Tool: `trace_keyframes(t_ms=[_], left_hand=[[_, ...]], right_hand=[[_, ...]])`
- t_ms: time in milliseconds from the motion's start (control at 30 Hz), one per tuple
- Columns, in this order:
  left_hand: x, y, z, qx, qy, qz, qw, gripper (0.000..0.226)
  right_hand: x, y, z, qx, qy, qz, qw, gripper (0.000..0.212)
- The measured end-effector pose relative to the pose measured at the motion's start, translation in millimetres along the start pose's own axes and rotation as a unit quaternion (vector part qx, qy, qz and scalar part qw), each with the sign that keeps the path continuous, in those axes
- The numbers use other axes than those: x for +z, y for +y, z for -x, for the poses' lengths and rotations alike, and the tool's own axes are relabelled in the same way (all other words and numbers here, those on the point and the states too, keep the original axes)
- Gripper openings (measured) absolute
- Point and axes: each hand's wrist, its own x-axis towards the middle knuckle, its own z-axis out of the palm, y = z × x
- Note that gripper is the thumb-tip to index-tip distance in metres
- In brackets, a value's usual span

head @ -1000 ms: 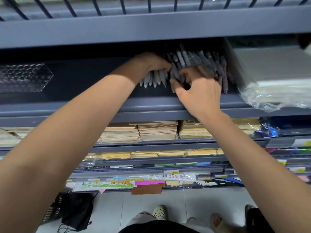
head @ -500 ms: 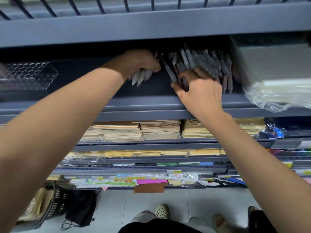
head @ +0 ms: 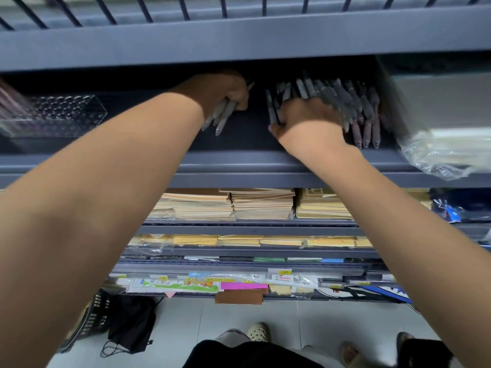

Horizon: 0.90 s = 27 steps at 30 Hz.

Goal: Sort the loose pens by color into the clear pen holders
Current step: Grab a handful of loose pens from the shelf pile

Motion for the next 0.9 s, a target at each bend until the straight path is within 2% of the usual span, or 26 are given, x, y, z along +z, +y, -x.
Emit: trace_keyframes(t_ms=[67,167,200,267,300,433,500,533,567,633,767,900], left_hand=[[1,0,-4,0.002,-0.006,-0.044,0.999,0.038],[7,-1,-7,-0.013,-0.003,-0.049,0.999,0.031],[9,0,-11,-0.010,0.016,-0.038,0.999,0.038],[12,0,-15,0.002,0.063,-0.009,0.998,0.067],[13,0,-17,0.004,0.079,-0.005,0.997,0.070],[13,-7,-7,0.021,0.095,0.029,0.995,0.069],[10,-12,-5,0.013,0.083,0.071,0.994,0.056],[7,-15,-7,0.012,0.062,0.079,0.995,0.044],[6,-18,-5,-0.005,0.025,0.070,0.997,0.041],[7,-20,1,-0.050,-0.031,0.078,0.995,0.050],[6,-22,13,-0.018,-0.024,0.215,0.976,0.044],[11,-29,23,-0.030,-0.025,0.240,0.970,0.037]], right_hand=[[0,-6,-8,-0.012,-0.035,0.004,0.999,0.032],[1,-11,-16,-0.007,-0.045,-0.005,0.999,0.029],[1,-13,-18,0.004,-0.041,-0.016,0.999,0.032],[1,-15,-20,0.023,-0.020,-0.028,0.999,0.043],[1,-16,-21,0.025,-0.010,-0.026,0.999,0.047],[6,-22,-23,0.004,0.007,-0.007,1.000,0.045],[6,-23,-24,0.002,0.009,-0.004,1.000,0.040],[5,-23,-25,0.000,0.009,-0.002,1.000,0.037],[4,-23,-25,-0.006,0.010,-0.001,1.000,0.036],[2,-23,-26,-0.026,0.010,0.006,1.000,0.033],[-5,-25,-27,-0.062,-0.009,0.006,0.998,0.027],[-5,-25,-28,-0.073,-0.019,-0.019,0.997,0.029]])
